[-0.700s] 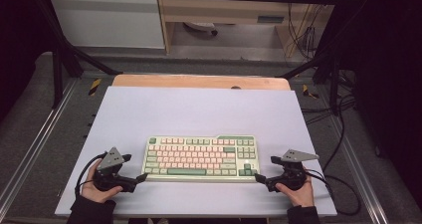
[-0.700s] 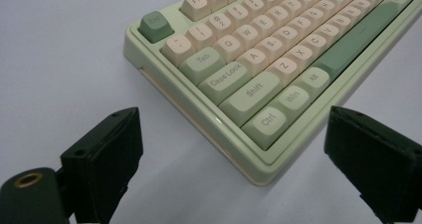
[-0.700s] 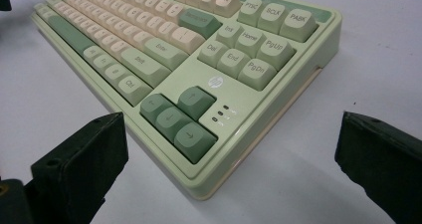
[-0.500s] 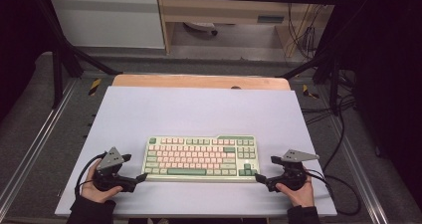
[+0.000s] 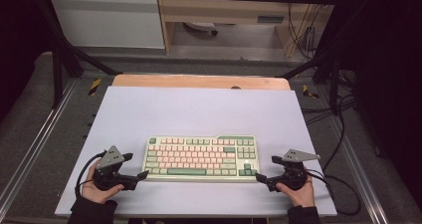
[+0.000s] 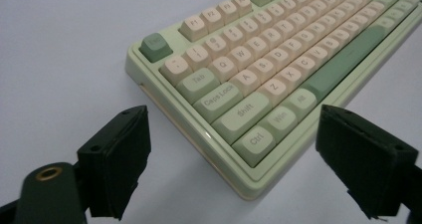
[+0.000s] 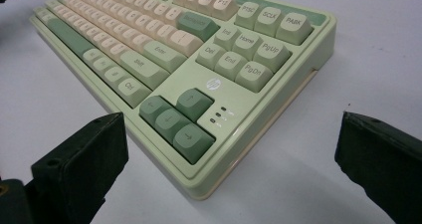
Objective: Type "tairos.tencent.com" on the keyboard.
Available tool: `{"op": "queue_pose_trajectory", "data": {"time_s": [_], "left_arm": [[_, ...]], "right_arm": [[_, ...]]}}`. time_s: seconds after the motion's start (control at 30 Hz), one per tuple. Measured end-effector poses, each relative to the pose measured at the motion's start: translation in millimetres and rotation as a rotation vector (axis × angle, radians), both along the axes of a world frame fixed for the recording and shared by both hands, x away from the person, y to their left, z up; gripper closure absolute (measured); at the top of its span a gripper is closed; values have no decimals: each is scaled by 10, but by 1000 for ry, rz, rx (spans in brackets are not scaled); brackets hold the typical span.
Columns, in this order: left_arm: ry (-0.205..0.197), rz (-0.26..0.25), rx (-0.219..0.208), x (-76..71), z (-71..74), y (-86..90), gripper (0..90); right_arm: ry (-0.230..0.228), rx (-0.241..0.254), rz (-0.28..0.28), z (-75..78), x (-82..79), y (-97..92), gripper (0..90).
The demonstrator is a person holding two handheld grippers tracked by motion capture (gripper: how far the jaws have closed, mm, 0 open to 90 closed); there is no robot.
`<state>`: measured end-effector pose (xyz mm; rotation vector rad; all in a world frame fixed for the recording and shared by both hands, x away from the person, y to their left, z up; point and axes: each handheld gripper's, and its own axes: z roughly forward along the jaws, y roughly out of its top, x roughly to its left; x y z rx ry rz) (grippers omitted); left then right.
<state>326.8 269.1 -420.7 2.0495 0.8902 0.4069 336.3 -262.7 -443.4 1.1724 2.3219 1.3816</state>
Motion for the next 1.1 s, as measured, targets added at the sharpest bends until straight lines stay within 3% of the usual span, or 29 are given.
{"op": "queue_pose_trajectory", "data": {"time_s": [0.3, 0.73, 1.1], "left_arm": [[-27, -3, -50, -20, 131, -66, 293], [5, 32, -54, 102, 151, -240, 518], [24, 9, -65, 202, 160, -469, 699]], "right_arm": [[1, -1, -1, 1, 2, -1, 10], [1, 0, -5, 6, 1, -1, 10], [2, -4, -2, -1, 6, 2, 10]]}}
